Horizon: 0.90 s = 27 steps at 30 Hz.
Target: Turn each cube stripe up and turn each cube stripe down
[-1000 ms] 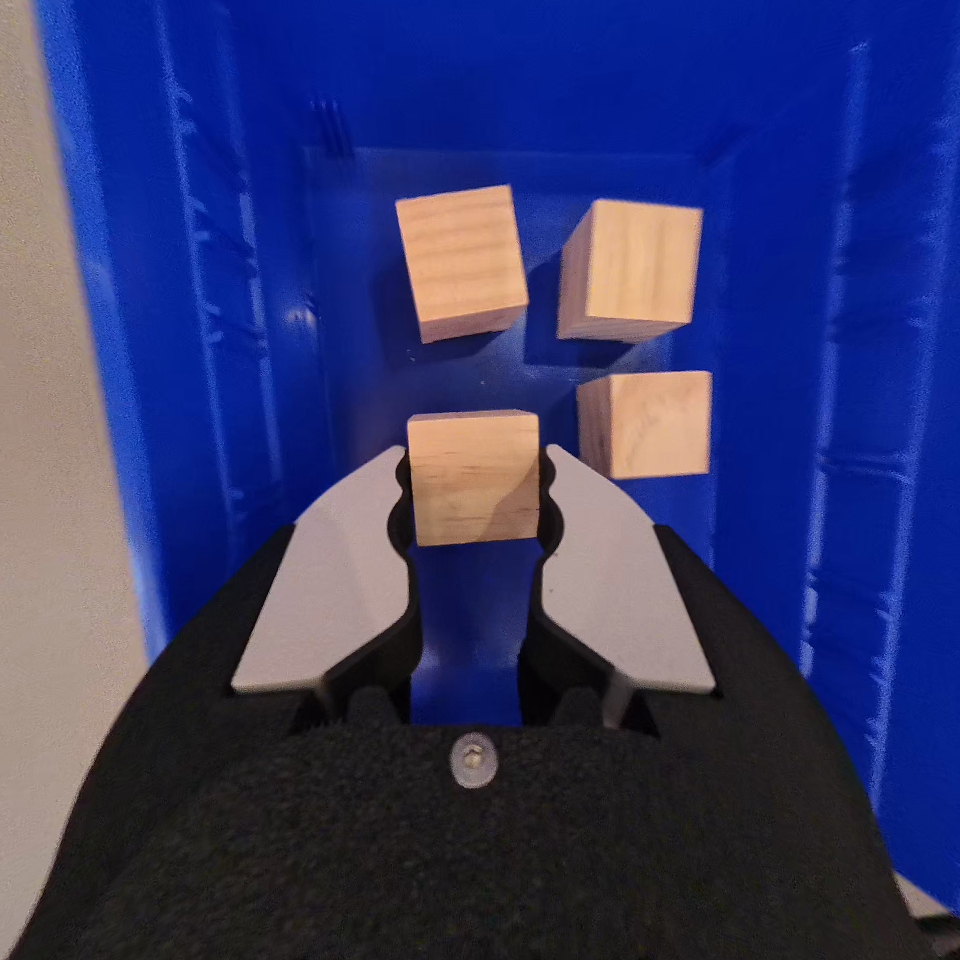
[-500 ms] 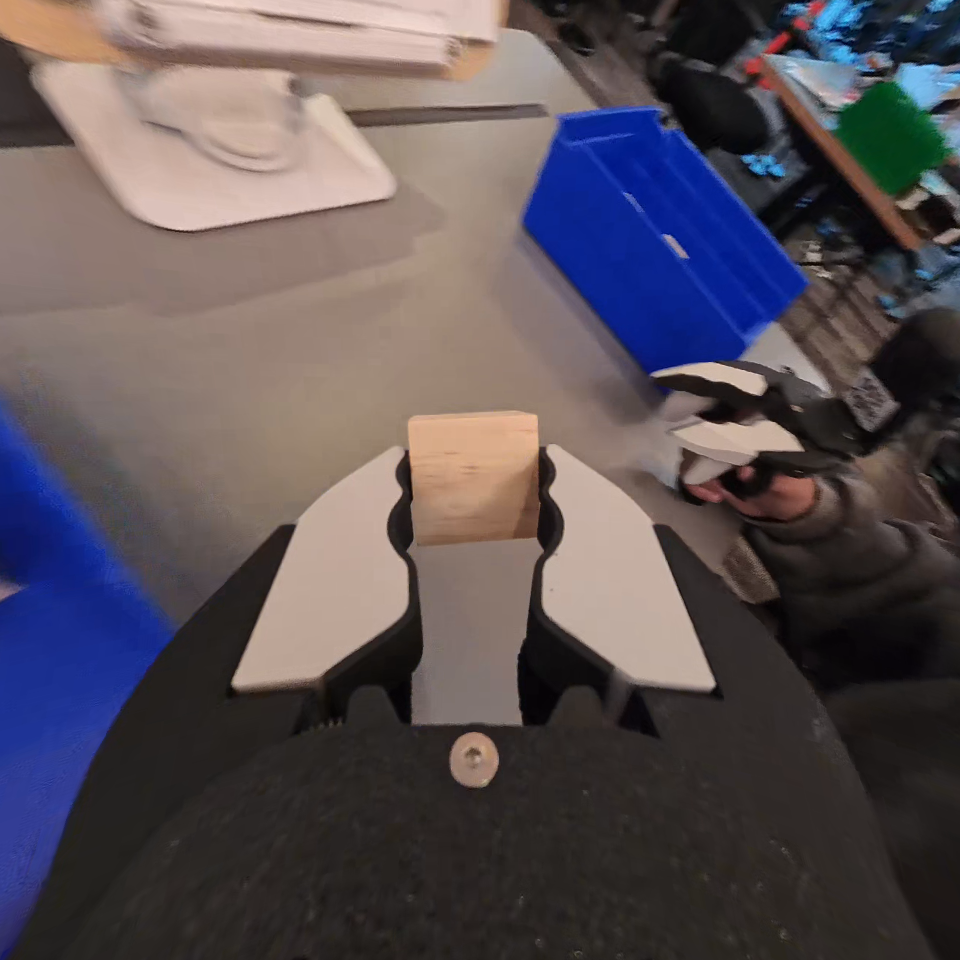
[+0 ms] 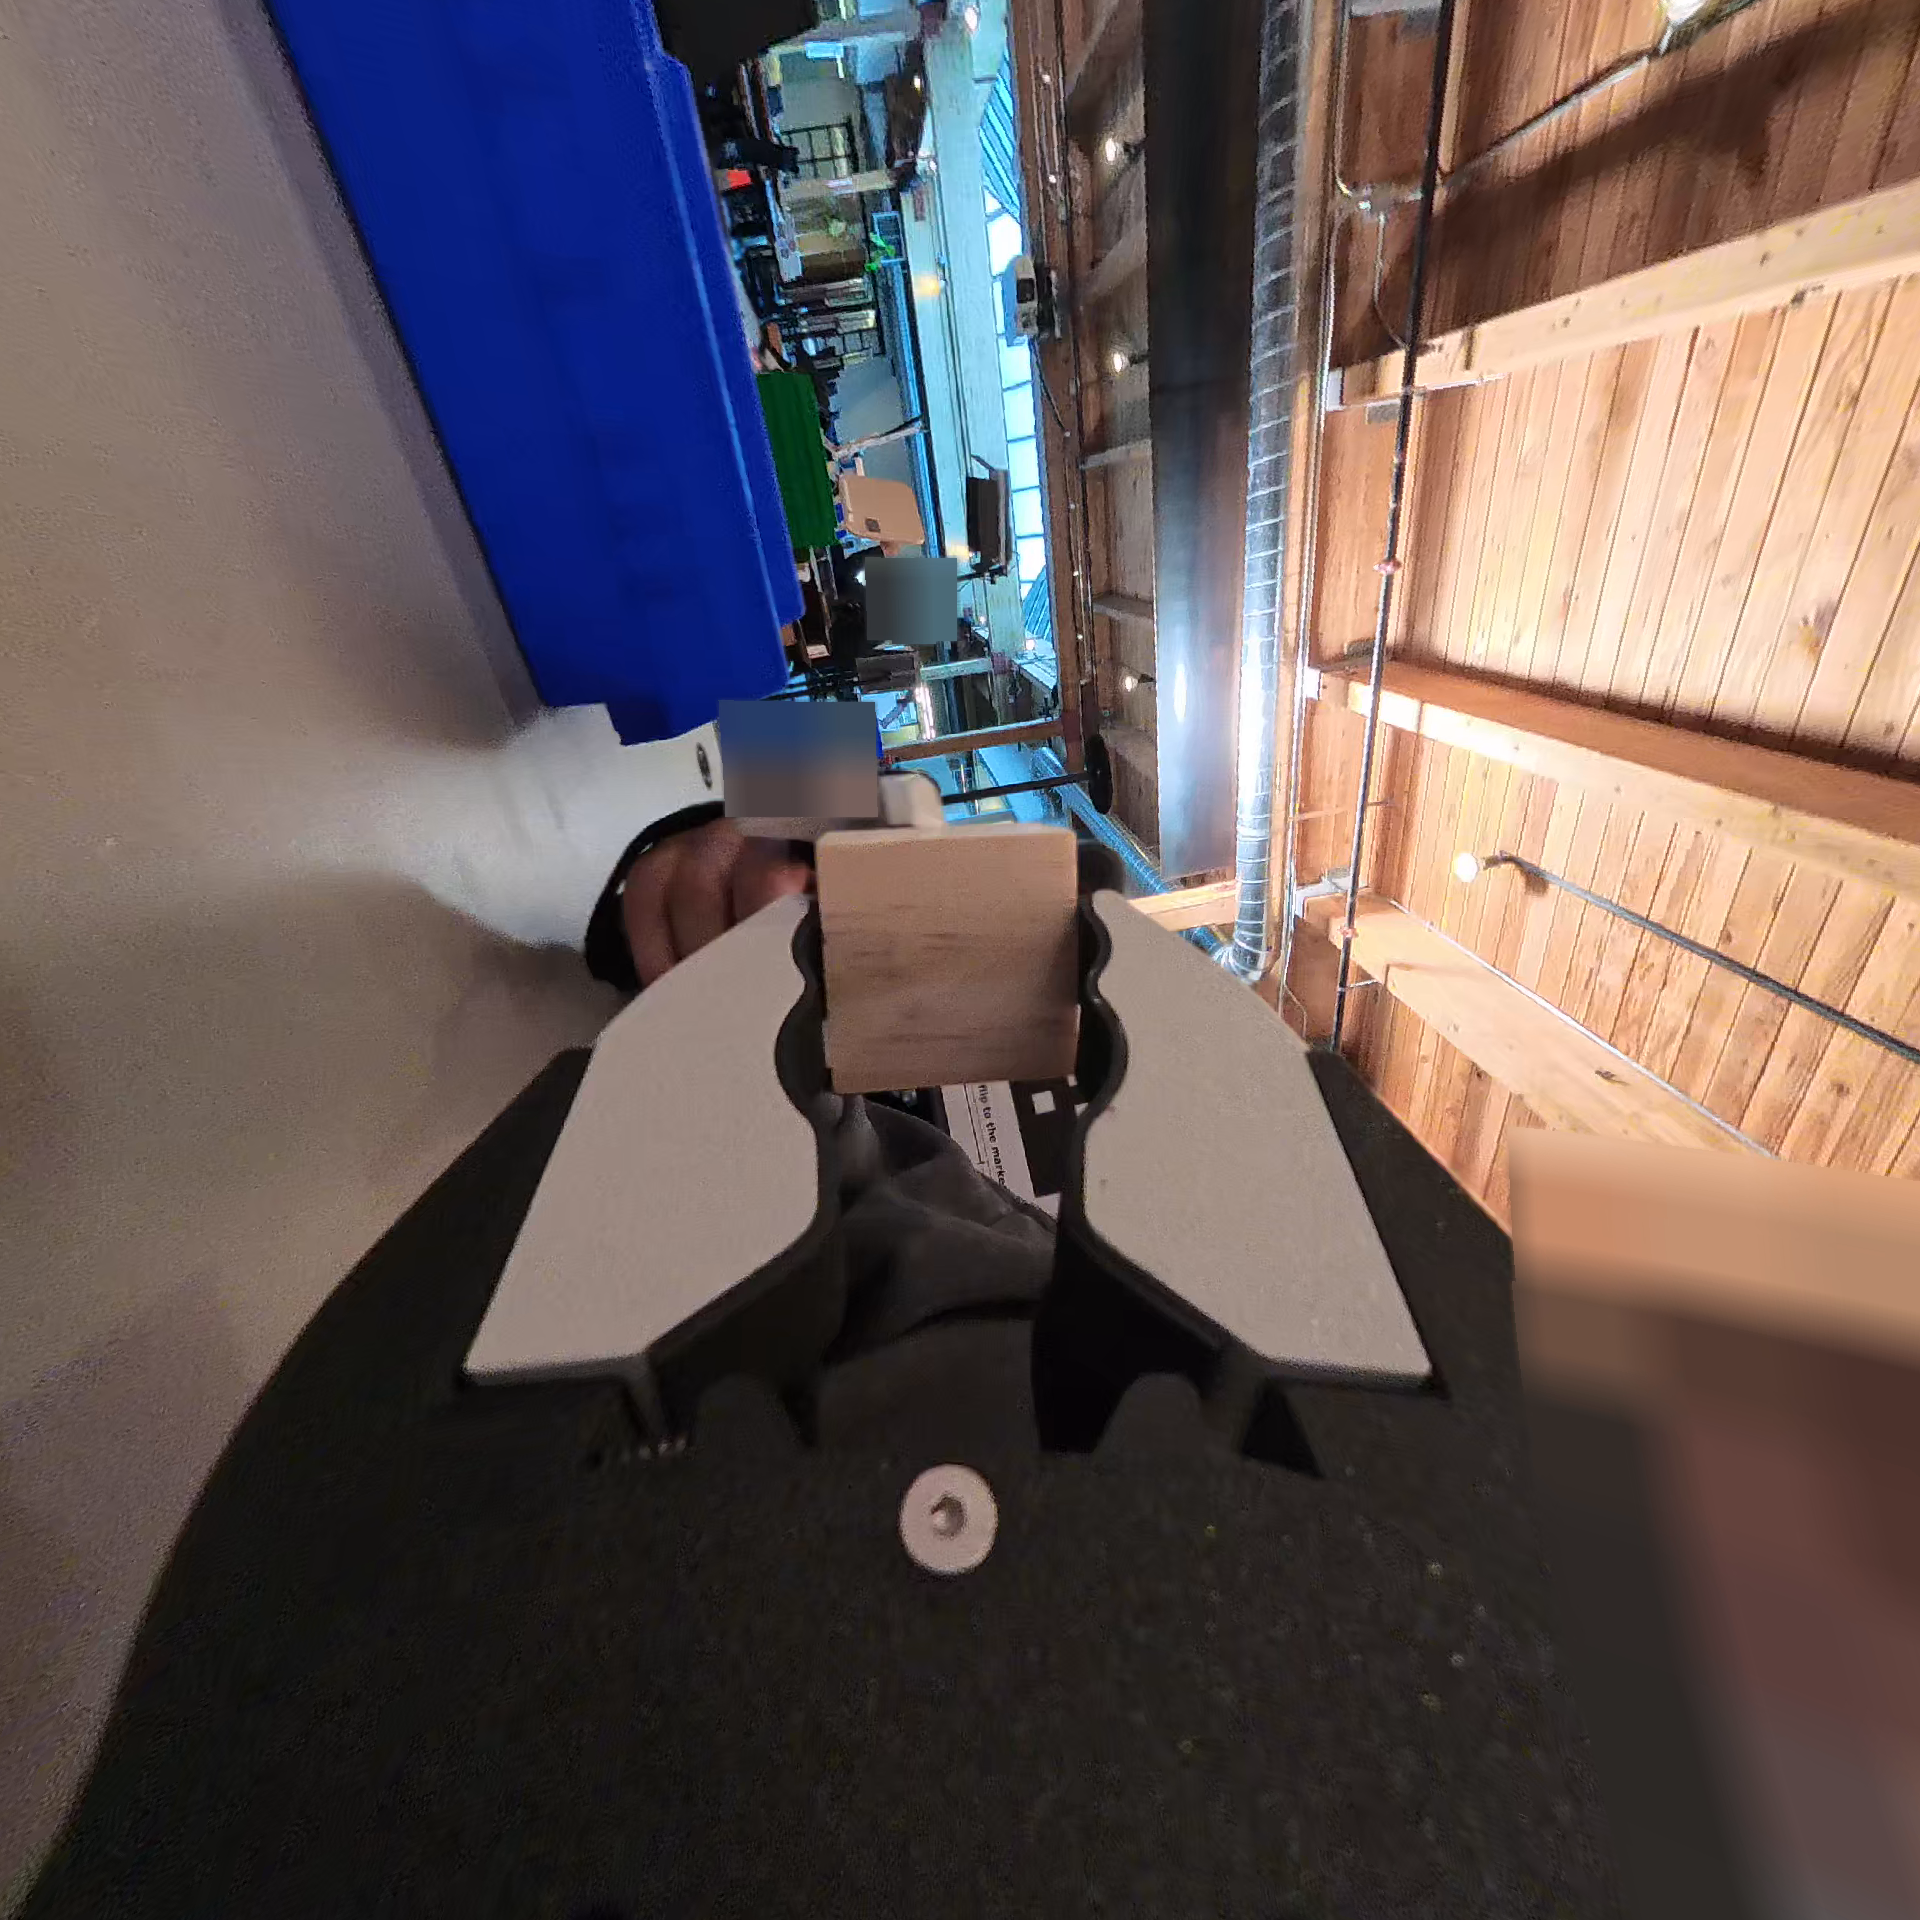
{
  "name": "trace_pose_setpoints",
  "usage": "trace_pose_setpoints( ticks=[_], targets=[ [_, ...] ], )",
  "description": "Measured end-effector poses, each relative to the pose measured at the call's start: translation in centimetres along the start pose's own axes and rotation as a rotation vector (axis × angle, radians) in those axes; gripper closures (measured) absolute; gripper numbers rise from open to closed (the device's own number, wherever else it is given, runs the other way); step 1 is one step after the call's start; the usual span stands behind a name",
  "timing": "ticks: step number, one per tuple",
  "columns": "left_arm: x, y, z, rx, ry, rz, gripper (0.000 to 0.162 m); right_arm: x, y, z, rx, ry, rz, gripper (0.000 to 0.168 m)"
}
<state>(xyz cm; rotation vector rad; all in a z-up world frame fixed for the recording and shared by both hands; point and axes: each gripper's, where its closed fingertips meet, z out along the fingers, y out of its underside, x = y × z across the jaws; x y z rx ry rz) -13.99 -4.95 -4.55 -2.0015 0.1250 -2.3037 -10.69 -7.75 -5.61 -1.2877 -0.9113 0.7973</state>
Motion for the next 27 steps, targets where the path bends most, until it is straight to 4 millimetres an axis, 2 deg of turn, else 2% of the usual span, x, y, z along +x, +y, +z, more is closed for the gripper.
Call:
trace_pose_setpoints(
  ticks=[4,9,14,15,16,20,24,25,27],
  targets=[
    [0.2,0.0,0.2,0.013,0.036,-0.043,0.118,0.5,-0.7,1.0,-0.046,-0.006,-0.108,0.109],
    [1.3,0.4,0.5,0.003,0.053,-0.025,0.118,1.6,-1.1,2.9,-0.059,-0.021,-0.100,0.098],
    [0.9,0.4,0.6,0.005,0.047,-0.031,0.118,0.6,-0.7,4.6,-0.050,-0.063,-0.076,0.092],
    [0.7,0.5,0.7,-0.001,0.046,-0.036,0.118,0.3,-0.5,4.9,-0.056,-0.070,-0.082,0.099],
    [0.5,0.5,0.8,-0.002,0.046,-0.039,0.118,0.2,-0.3,4.9,-0.063,-0.070,-0.096,0.122],
    [0.5,0.9,0.9,-0.035,0.050,-0.022,0.118,0.1,-0.3,4.6,-0.090,-0.121,-0.041,0.123],
    [0.3,1.1,1.2,-0.069,0.065,0.011,0.117,0.1,-0.3,4.3,-0.099,-0.107,-0.060,0.123],
    [0.2,1.2,1.2,-0.082,0.047,0.051,0.115,0.0,-0.3,4.1,-0.102,-0.111,-0.057,0.123],
    [-0.3,1.2,1.0,-0.090,-0.015,0.157,0.097,0.3,-0.5,3.5,-0.100,-0.090,-0.060,0.123]
  ],
)
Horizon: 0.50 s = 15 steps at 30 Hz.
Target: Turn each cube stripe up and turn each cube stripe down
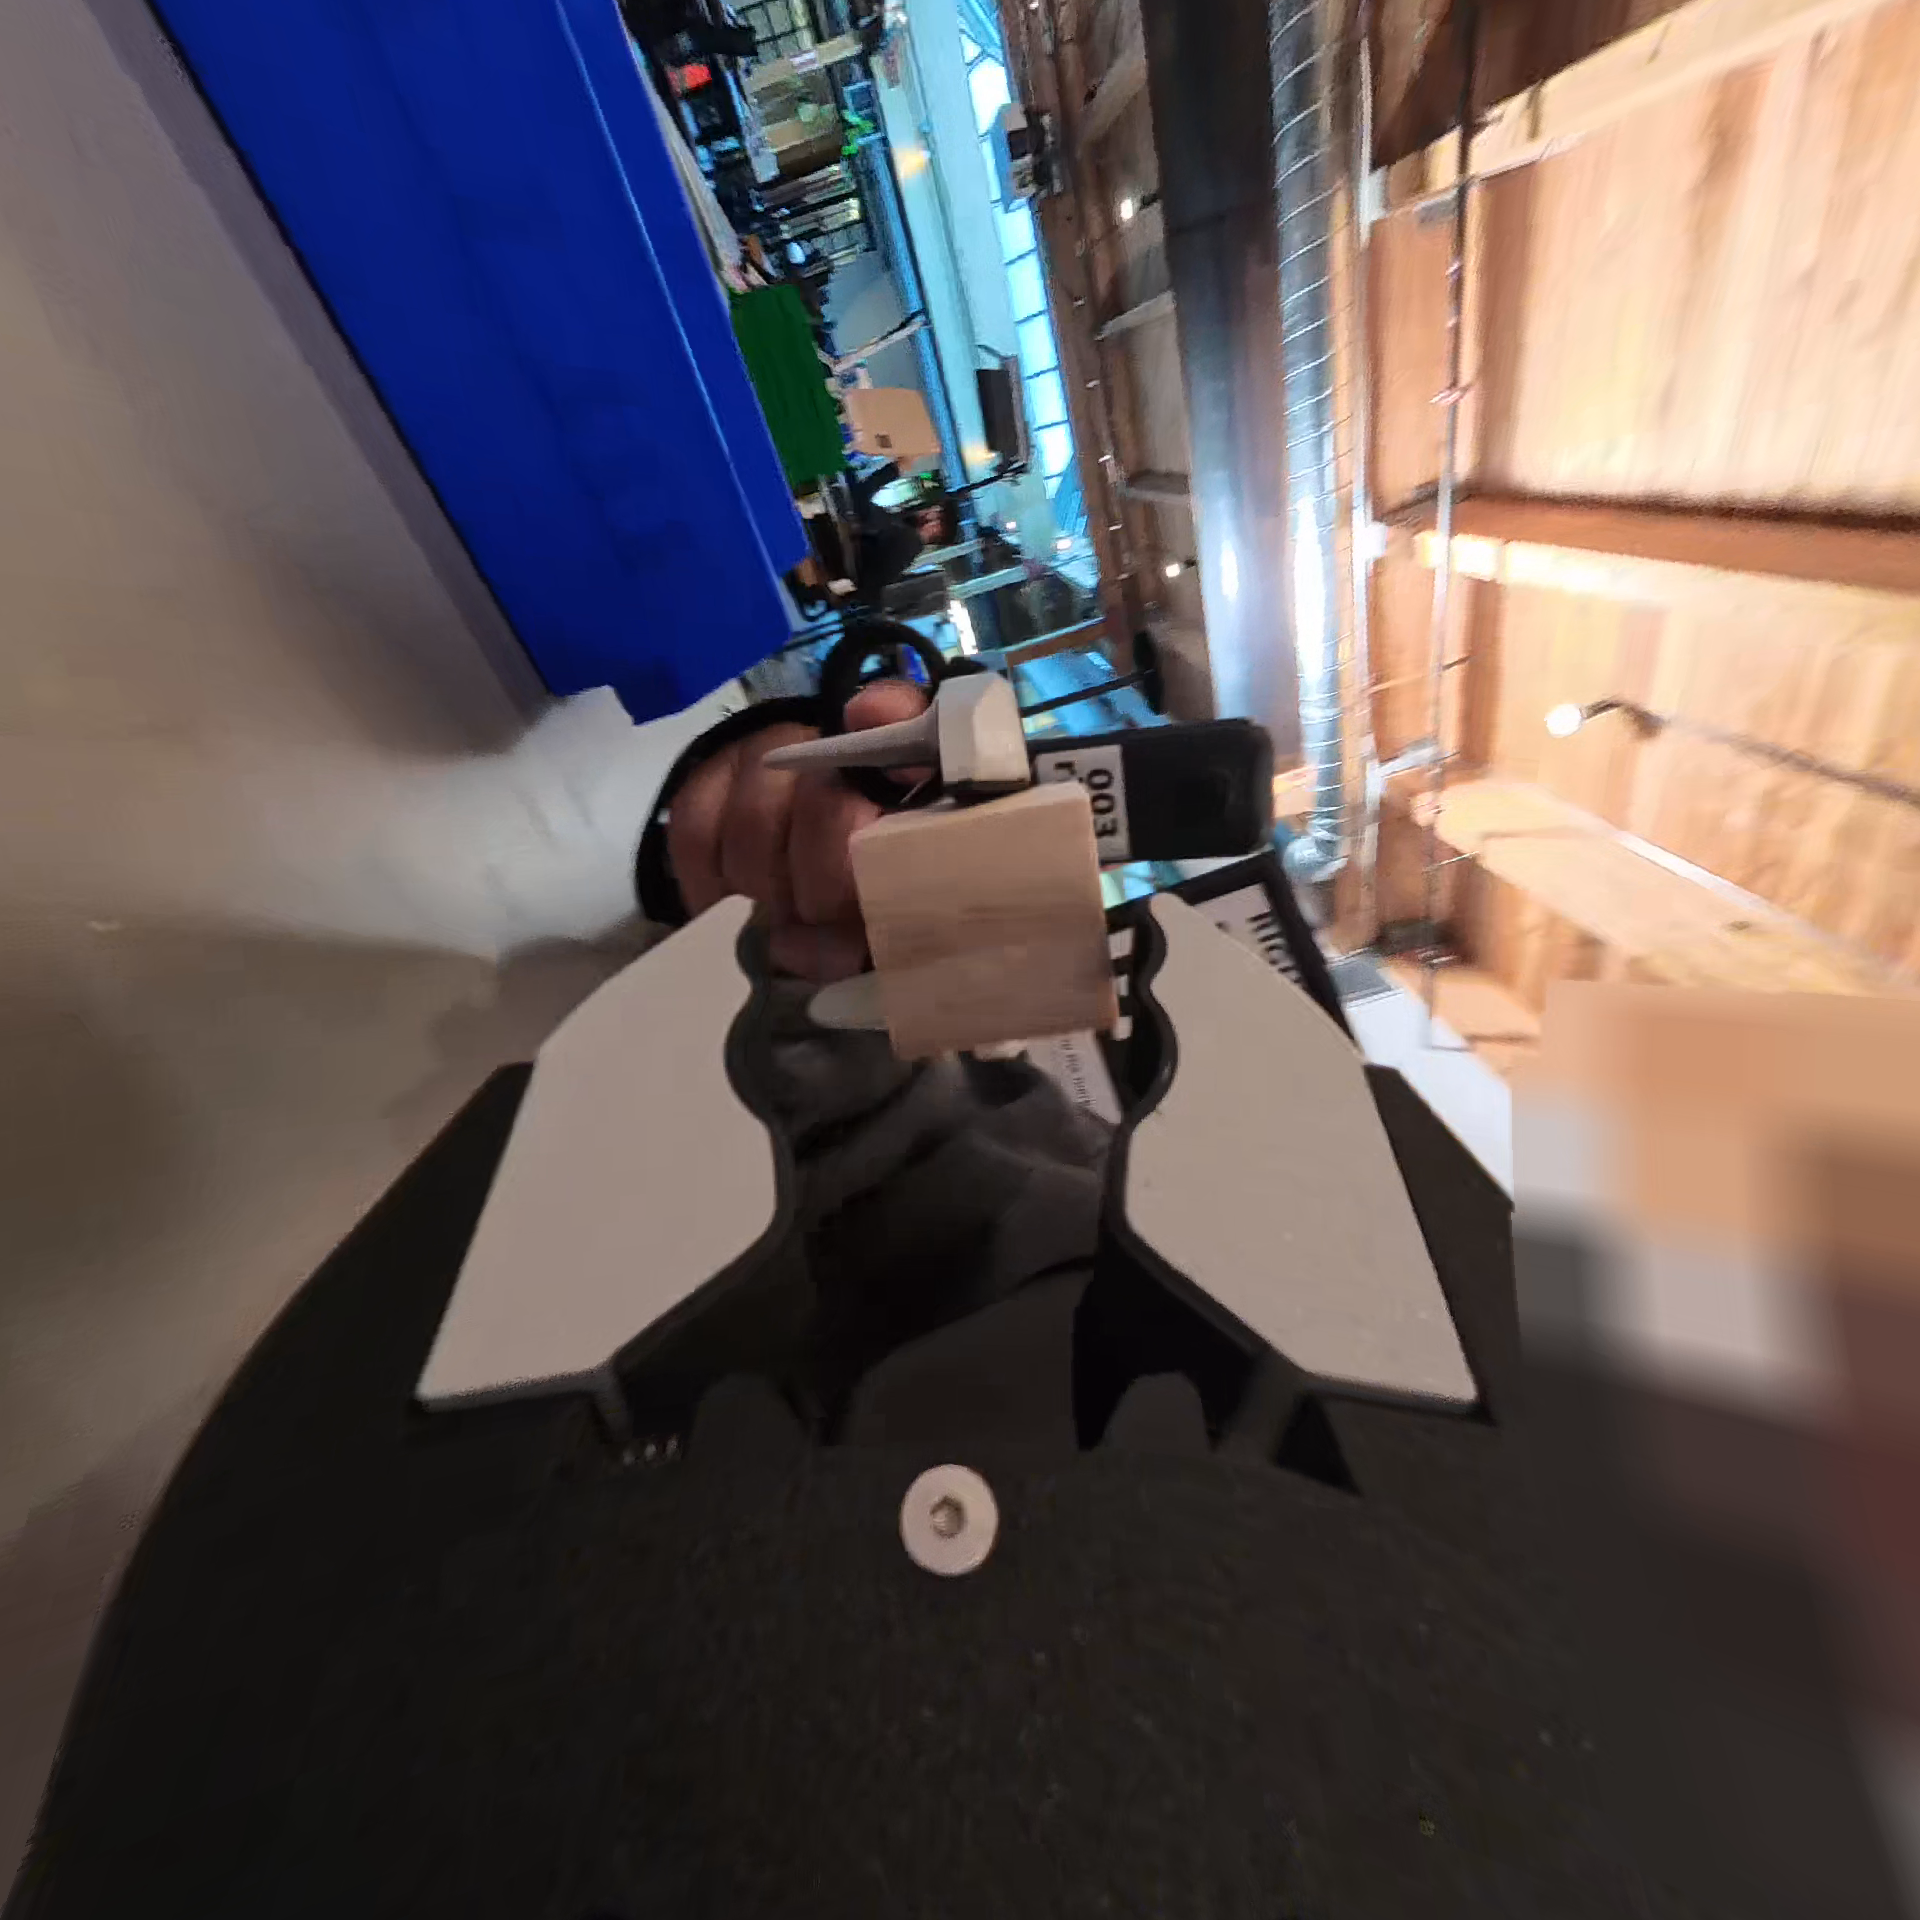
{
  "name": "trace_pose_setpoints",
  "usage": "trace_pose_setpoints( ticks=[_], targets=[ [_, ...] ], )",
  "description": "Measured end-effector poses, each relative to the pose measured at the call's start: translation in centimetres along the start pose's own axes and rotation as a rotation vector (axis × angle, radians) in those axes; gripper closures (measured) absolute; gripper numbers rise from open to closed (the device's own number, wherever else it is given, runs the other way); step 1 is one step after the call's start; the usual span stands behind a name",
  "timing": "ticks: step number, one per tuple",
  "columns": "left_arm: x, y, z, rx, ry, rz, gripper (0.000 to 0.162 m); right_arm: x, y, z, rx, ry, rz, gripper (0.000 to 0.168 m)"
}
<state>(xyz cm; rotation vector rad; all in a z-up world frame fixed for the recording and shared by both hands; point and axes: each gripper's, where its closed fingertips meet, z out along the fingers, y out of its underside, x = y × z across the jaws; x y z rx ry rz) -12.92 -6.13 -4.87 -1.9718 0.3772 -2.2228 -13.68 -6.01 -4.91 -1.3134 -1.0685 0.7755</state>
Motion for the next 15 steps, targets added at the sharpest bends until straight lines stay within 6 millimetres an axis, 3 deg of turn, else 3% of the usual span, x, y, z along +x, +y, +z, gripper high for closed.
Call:
trace_pose_setpoints(
  ticks=[5,9,11,15],
  targets=[
    [0.2,0.2,-1.2,0.000,-0.146,0.328,0.093,1.6,-0.8,-3.2,-0.009,0.088,0.036,0.123],
    [-1.6,-0.6,-3.5,0.074,-0.463,0.658,0.094,4.1,-2.7,-7.6,-0.036,0.251,0.081,0.123],
    [-2.2,-0.7,-4.7,0.105,-0.586,0.759,0.095,6.6,-4.0,-10.7,-0.090,0.400,0.087,0.123],
    [-1.2,0.6,-4.2,0.074,-0.534,0.735,0.096,13.1,-6.6,-17.5,-0.178,0.679,0.284,0.123]
  ],
)
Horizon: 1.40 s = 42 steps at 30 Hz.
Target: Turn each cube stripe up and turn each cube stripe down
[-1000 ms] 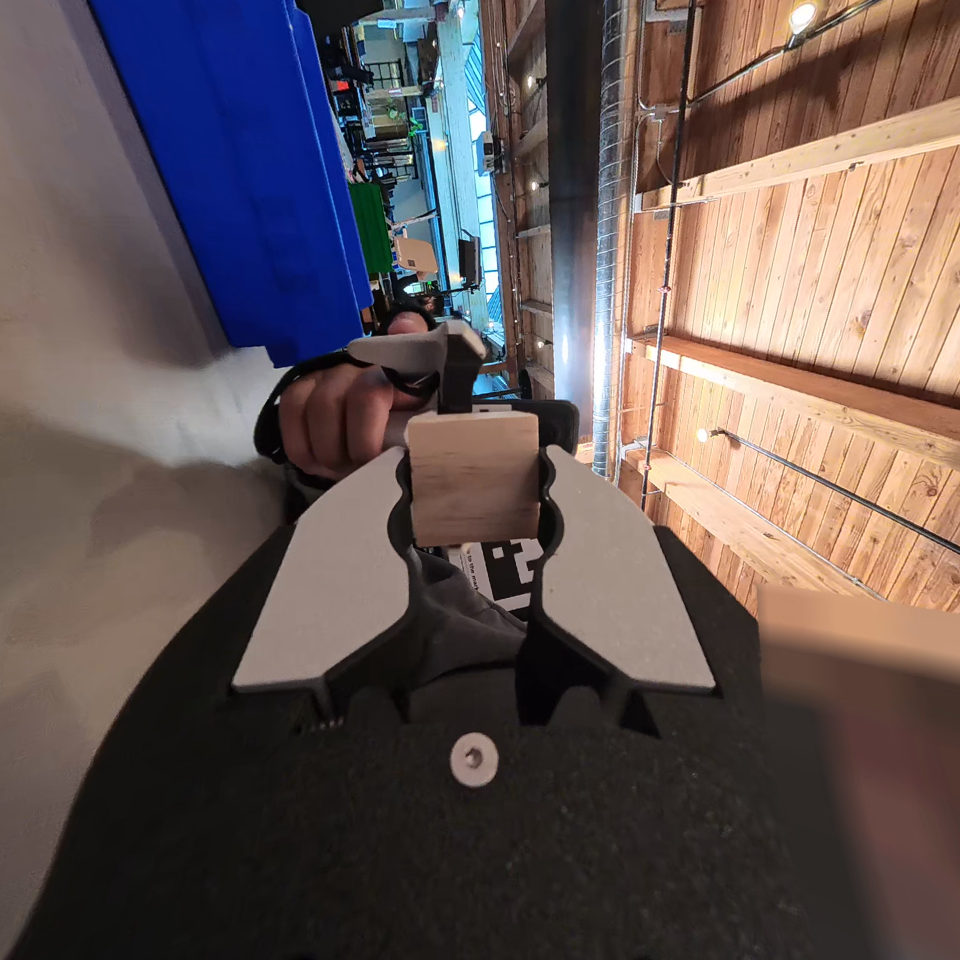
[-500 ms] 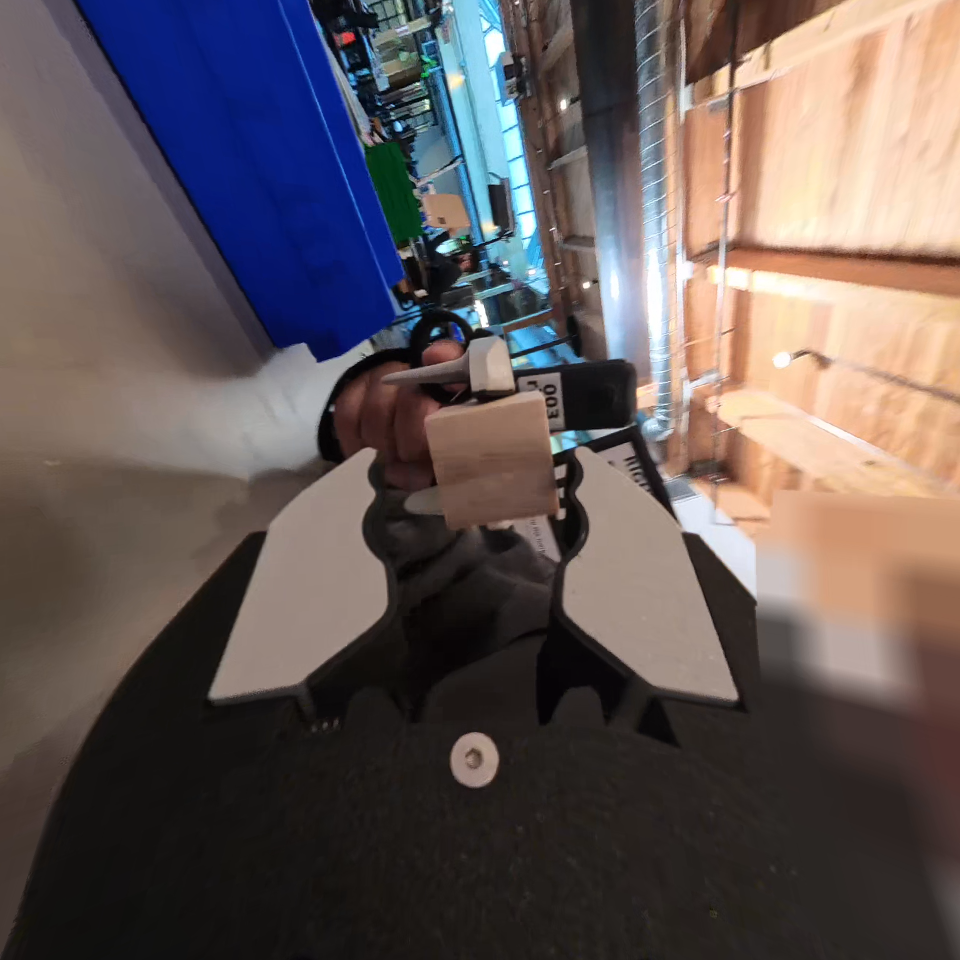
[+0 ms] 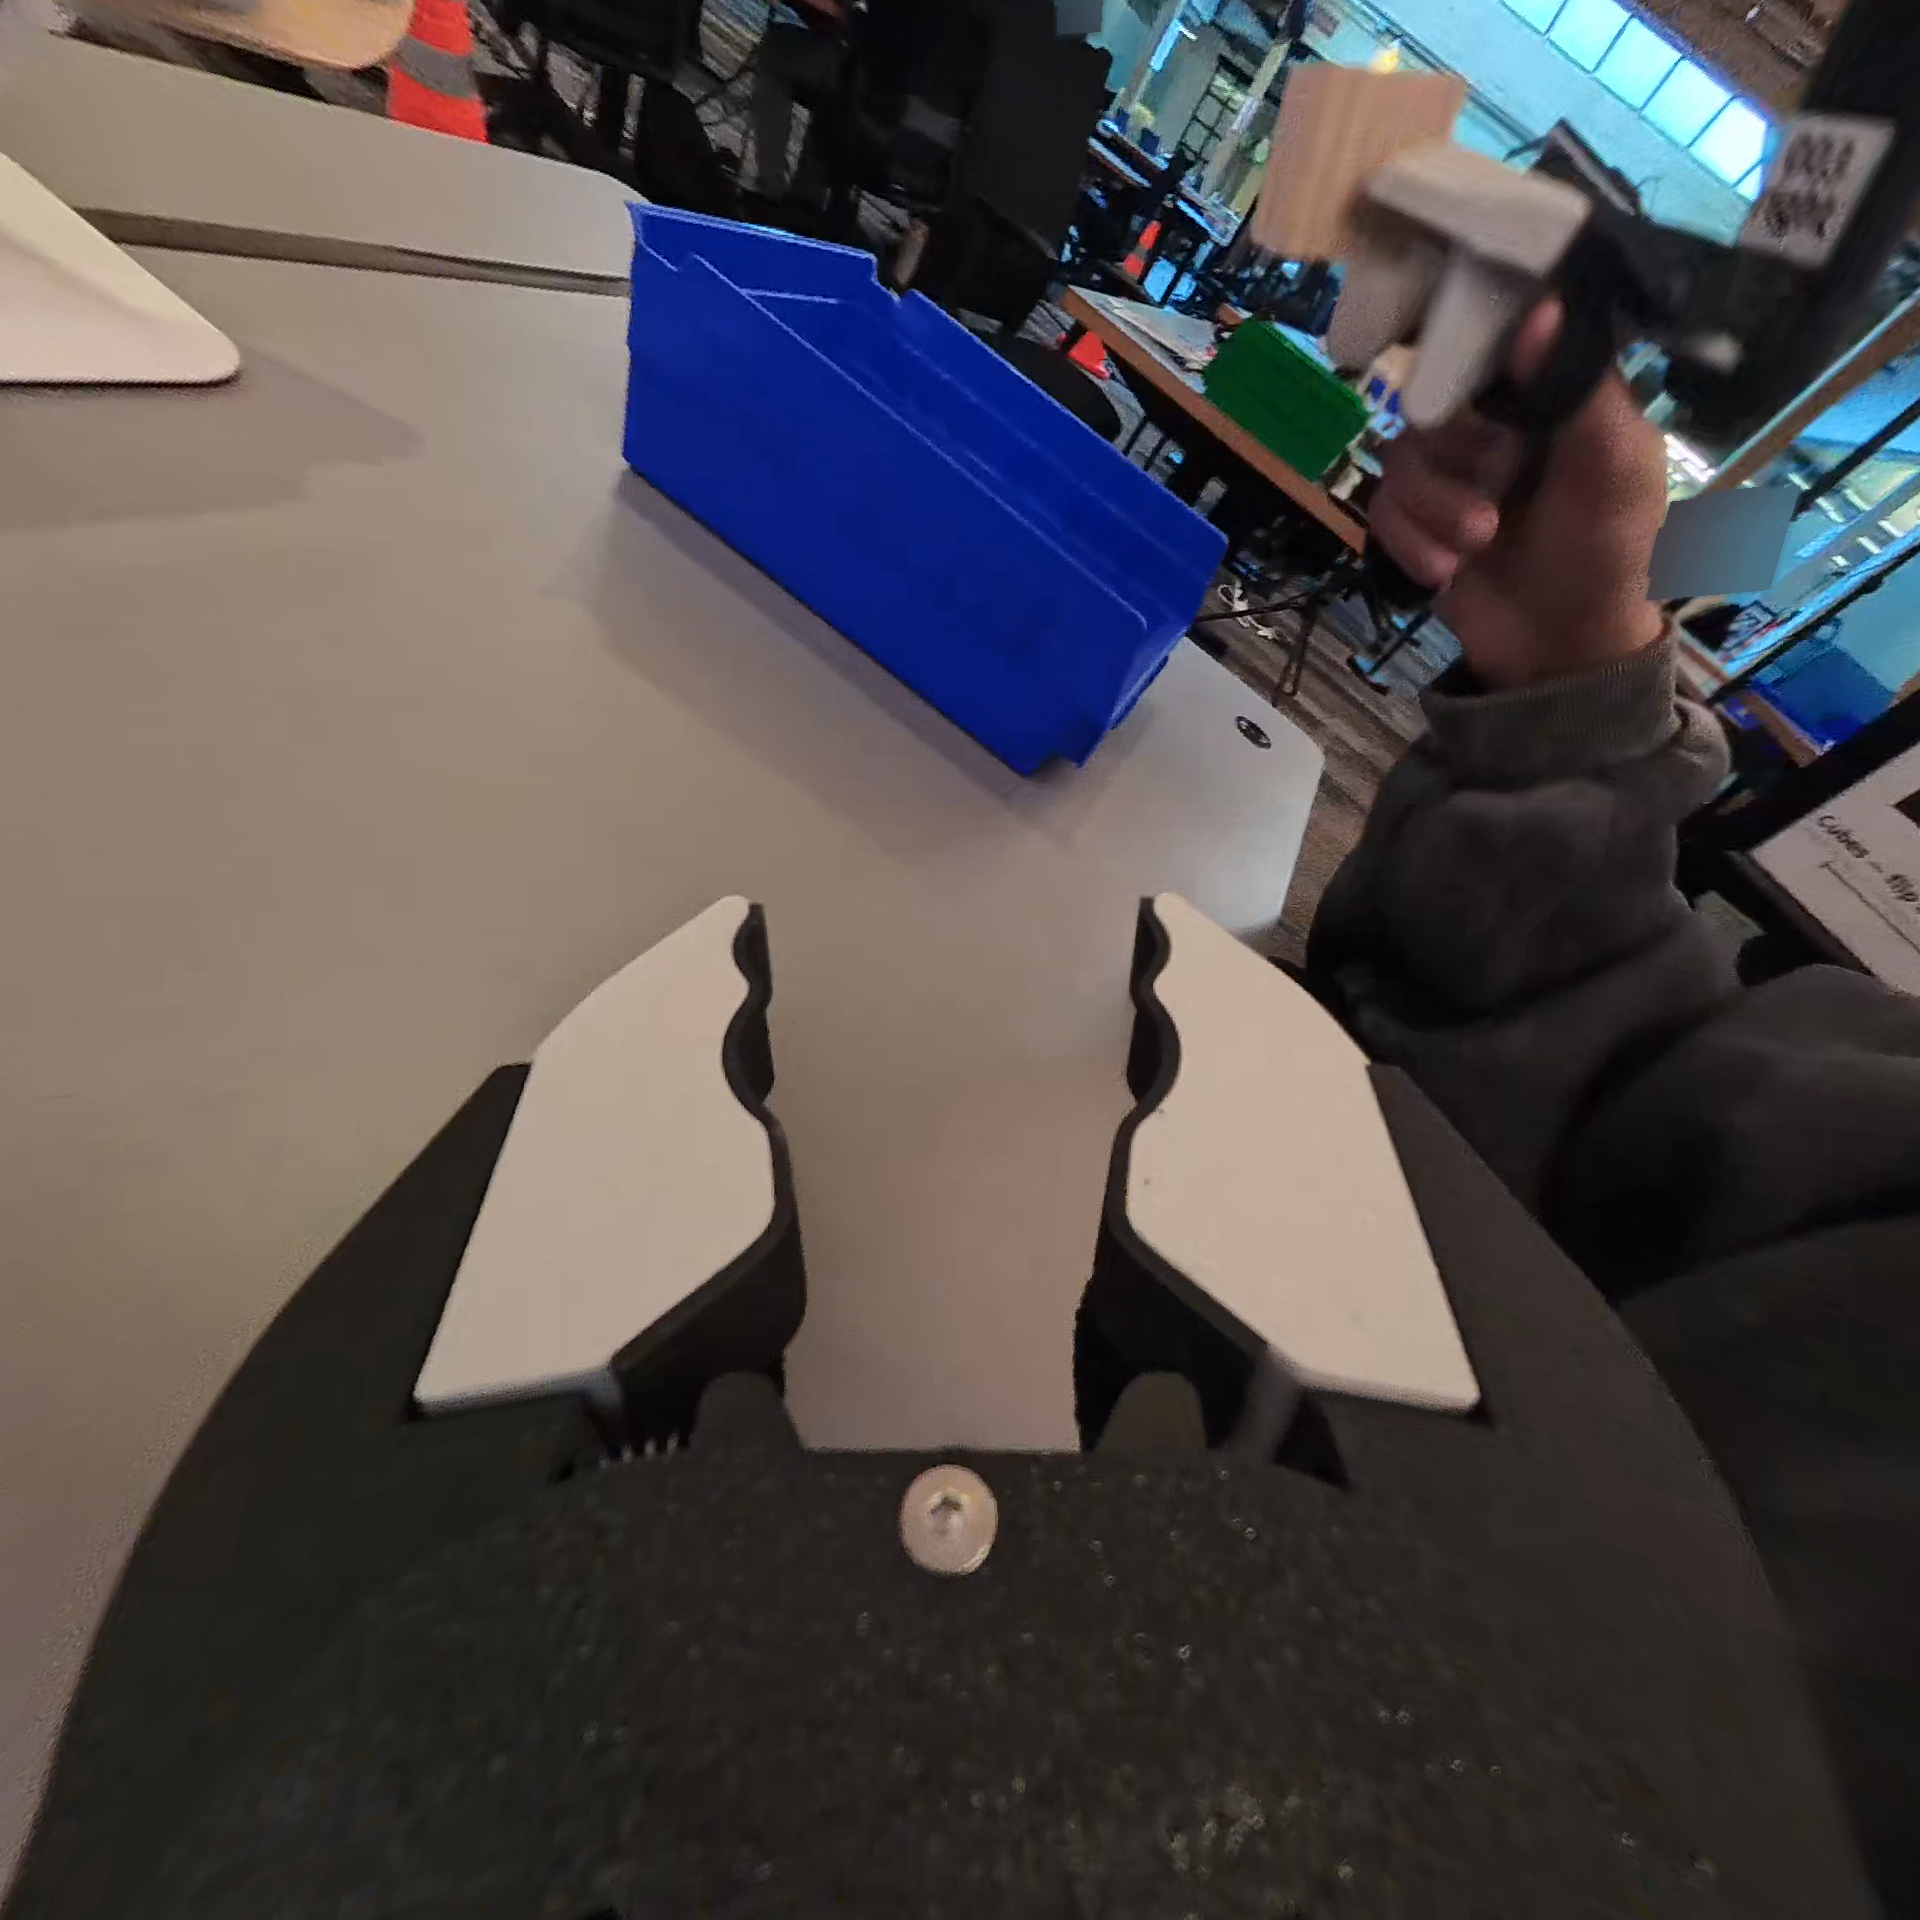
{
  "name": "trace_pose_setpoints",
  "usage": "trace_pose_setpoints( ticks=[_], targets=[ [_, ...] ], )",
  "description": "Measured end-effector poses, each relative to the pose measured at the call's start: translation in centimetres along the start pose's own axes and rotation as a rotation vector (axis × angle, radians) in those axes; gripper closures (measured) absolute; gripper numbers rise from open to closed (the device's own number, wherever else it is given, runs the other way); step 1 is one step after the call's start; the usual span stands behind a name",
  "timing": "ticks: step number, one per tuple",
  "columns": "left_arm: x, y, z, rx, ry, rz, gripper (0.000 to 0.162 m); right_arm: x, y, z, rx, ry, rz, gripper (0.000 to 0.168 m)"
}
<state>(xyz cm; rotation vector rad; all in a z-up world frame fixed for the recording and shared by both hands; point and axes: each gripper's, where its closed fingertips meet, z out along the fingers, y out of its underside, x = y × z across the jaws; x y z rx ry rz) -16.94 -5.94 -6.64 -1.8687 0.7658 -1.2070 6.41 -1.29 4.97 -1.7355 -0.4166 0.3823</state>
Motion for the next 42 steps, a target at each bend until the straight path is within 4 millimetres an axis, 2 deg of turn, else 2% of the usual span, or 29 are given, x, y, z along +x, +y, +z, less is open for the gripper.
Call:
trace_pose_setpoints(
  ticks=[2,3,6,10,12,14,16,23,24,26,28,31,33,35,36,38,42],
  targets=[
    [0.1,0.2,0.2,-0.009,-0.006,0.015,0.096,4.0,-0.7,0.6,-0.083,0.093,0.135,0.123],
    [0.0,0.3,0.3,-0.017,-0.020,0.033,0.097,5.9,0.0,1.6,-0.173,0.143,0.176,0.123],
    [0.0,0.7,0.5,-0.033,-0.052,0.076,0.098,11.0,4.3,5.8,-0.483,0.268,0.259,0.123],
    [0.4,0.8,0.5,-0.037,-0.061,0.102,0.099,13.7,12.2,11.6,-0.866,0.252,0.371,0.123],
    [0.3,0.8,0.4,-0.040,-0.064,0.106,0.099,14.4,14.7,13.5,-0.958,0.265,0.394,0.123],
    [0.2,0.7,0.2,-0.037,-0.070,0.109,0.099,15.4,16.1,14.5,-1.004,0.308,0.404,0.123],
    [0.1,0.7,0.1,-0.041,-0.069,0.109,0.099,16.1,17.0,15.0,-1.035,0.334,0.417,0.123],
    [-0.3,0.9,0.0,-0.048,-0.078,0.112,0.098,16.0,19.5,15.7,-1.064,0.314,0.463,0.122],
    [-0.4,1.1,0.0,-0.055,-0.082,0.116,0.098,16.0,19.4,15.8,-1.050,0.308,0.466,0.121],
    [-0.5,1.3,0.2,-0.064,-0.089,0.119,0.098,15.9,18.4,15.8,-1.011,0.292,0.468,0.098],
    [-0.6,1.4,0.2,-0.069,-0.098,0.124,0.098,16.1,15.8,15.2,-0.921,0.290,0.424,0.097],
    [-0.9,1.4,0.1,-0.070,-0.125,0.142,0.098,14.5,9.0,14.0,-0.654,0.221,0.354,0.098],
    [-1.2,1.3,0.1,-0.072,-0.140,0.157,0.098,11.0,3.3,12.8,-0.371,0.102,0.253,0.105],
    [-1.4,1.3,0.1,-0.076,-0.160,0.168,0.098,6.4,-0.4,10.9,-0.112,-0.012,0.135,0.106],
    [-1.6,1.3,0.1,-0.080,-0.171,0.169,0.098,4.1,-1.0,9.9,-0.026,-0.059,0.089,0.106],
    [-1.8,1.2,0.0,-0.075,-0.183,0.168,0.098,-0.6,-0.4,8.7,0.075,-0.169,0.025,0.097],
    [-2.5,0.9,-0.4,-0.059,-0.225,0.181,0.098,-8.0,3.5,7.5,0.149,-0.306,0.046,0.097]
  ],
)
